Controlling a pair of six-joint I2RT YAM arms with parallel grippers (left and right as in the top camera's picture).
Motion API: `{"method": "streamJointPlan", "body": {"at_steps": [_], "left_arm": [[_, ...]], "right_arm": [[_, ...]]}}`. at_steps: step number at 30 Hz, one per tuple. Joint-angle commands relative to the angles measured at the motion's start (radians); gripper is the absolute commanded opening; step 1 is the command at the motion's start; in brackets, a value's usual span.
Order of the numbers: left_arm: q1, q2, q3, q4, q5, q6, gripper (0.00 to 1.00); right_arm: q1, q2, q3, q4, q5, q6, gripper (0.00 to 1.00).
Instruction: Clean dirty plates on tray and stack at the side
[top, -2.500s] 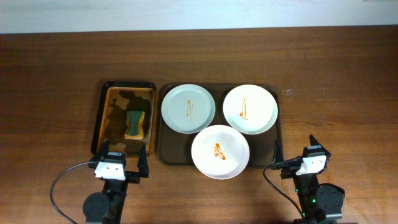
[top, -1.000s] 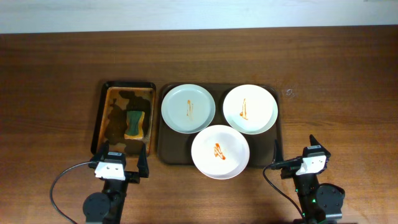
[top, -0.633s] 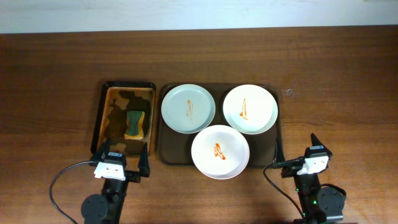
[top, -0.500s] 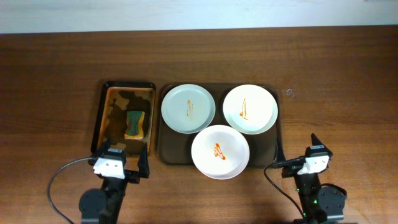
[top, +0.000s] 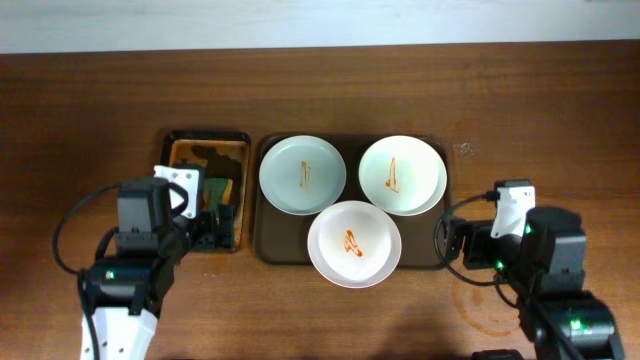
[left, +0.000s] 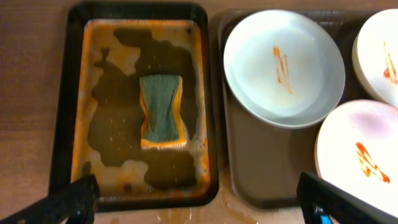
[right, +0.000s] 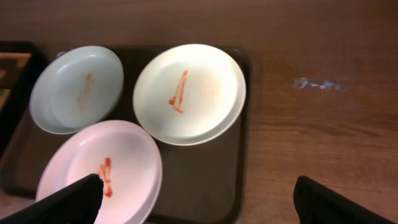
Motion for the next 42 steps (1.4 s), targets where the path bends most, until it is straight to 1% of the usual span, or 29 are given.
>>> {"method": "streamJointPlan", "body": {"at_steps": [1, 3, 4, 5, 6, 8, 10, 13, 16, 19, 20, 22, 23, 24, 25, 26, 27, 28, 31, 32, 33, 35, 36, 39, 42], "left_arm": [[0.0, 0.024, 0.04, -0.025, 0.009, -0.003, 1.0], [0.0, 0.024, 0.04, -0.019, 0.012, -0.003, 1.0], [0.0, 0.024, 0.04, 0.003, 0.012, -0.003, 1.0], [0.0, 0.029, 0.04, 0.036, 0.012, -0.003, 1.0], [0.0, 0.042, 0.04, 0.069, -0.001, -0.003, 1.0], [0.0, 0.098, 0.043, 0.129, -0.083, -0.003, 1.0], [0.0, 0.2, 0.061, 0.156, -0.14, -0.002, 0.99], [0.002, 0.365, 0.066, 0.204, -0.145, -0.004, 0.91], [0.003, 0.481, 0.066, 0.254, -0.146, -0.007, 0.84], [0.003, 0.588, 0.066, 0.33, -0.146, -0.006, 0.84], [0.003, 0.615, 0.066, 0.357, -0.158, -0.006, 0.72], [0.003, 0.662, 0.066, 0.389, -0.185, -0.006, 0.61], [0.003, 0.689, 0.066, 0.4, -0.188, -0.006, 0.61], [0.003, 0.706, 0.066, 0.412, -0.187, -0.006, 0.56], [0.003, 0.721, 0.066, 0.427, -0.187, -0.006, 0.4], [0.003, 0.735, 0.066, 0.437, -0.187, -0.006, 0.34], [0.003, 0.742, 0.066, 0.44, -0.187, -0.006, 0.37], [0.003, 0.745, 0.066, 0.44, -0.187, -0.006, 0.37], [0.003, 0.754, 0.066, 0.425, -0.187, -0.006, 0.29], [0.003, 0.758, 0.066, 0.424, -0.186, -0.006, 0.33], [0.003, 0.763, 0.066, 0.42, -0.187, -0.006, 0.27], [0.003, 0.767, 0.066, 0.407, -0.187, -0.006, 0.06], [0.002, 0.767, 0.066, 0.407, -0.186, -0.007, 0.0], [0.002, 0.759, 0.087, 0.373, -0.179, -0.006, 0.0], [0.002, 0.698, 0.16, 0.305, -0.177, -0.006, 0.0]], "right_arm": [[0.006, 0.076, 0.038, -0.01, -0.05, 0.011, 0.98], [0.006, 0.105, 0.038, -0.003, -0.08, 0.008, 0.98], [0.006, 0.12, 0.038, 0.003, -0.091, 0.0, 0.96], [0.006, 0.134, 0.038, 0.008, -0.109, 0.004, 0.88], [0.006, 0.148, 0.038, 0.008, -0.132, 0.004, 0.88], [0.006, 0.185, 0.038, 0.0, -0.147, 0.005, 0.77], [0.006, 0.245, 0.037, 0.0, -0.147, 0.055, 0.75], [0.008, 0.341, 0.037, -0.004, -0.205, 0.057, 0.73], [0.008, 0.438, 0.037, -0.005, -0.252, 0.056, 0.71], [0.008, 0.521, 0.037, -0.005, -0.297, 0.056, 0.69], [0.014, 0.545, 0.037, -0.005, -0.296, 0.056, 0.69], [0.04, 0.572, 0.037, -0.003, -0.296, 0.056, 0.68], [0.057, 0.576, 0.037, 0.001, -0.295, 0.056, 0.67], [0.069, 0.578, 0.037, 0.009, -0.293, 0.056, 0.66], [0.08, 0.578, 0.037, 0.018, -0.279, 0.057, 0.61], [0.085, 0.578, 0.037, 0.019, -0.276, 0.057, 0.6], [0.085, 0.578, 0.037, 0.018, -0.276, 0.056, 0.61], [0.085, 0.578, 0.037, 0.019, -0.275, 0.056, 0.61], [0.085, 0.578, 0.037, 0.018, -0.239, 0.057, 0.61], [0.085, 0.578, 0.037, 0.018, -0.239, 0.057, 0.6], [0.085, 0.578, 0.037, 0.016, -0.239, 0.057, 0.61], [0.085, 0.578, 0.037, 0.013, -0.239, 0.057, 0.61], [0.085, 0.578, 0.037, 0.015, -0.238, 0.056, 0.61], [0.085, 0.578, 0.037, 0.014, -0.228, 0.057, 0.61], [0.085, 0.578, 0.037, 0.015, -0.228, 0.057, 0.61]]}}
